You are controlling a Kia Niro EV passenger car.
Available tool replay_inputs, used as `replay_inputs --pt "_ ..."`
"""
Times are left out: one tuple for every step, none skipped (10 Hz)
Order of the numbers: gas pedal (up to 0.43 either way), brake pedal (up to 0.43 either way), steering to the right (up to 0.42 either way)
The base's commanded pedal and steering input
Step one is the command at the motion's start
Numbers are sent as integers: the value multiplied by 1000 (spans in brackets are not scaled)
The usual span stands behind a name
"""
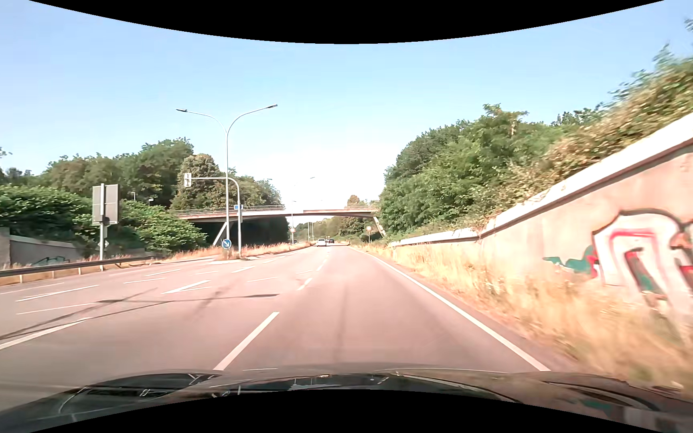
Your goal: Follow the waypoints while adhering to traffic rules and regulations
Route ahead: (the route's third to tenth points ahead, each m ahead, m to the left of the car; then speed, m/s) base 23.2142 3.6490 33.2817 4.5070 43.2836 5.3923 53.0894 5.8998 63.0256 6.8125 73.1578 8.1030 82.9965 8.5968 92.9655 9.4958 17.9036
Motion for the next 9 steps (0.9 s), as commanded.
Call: replay_inputs --pt "118 0 -12" --pt "118 0 -12" --pt "118 0 -13" --pt "118 0 -14" --pt "118 0 -14" --pt "118 0 -14" --pt "118 0 -14" --pt "118 0 -14" --pt "118 0 -14"
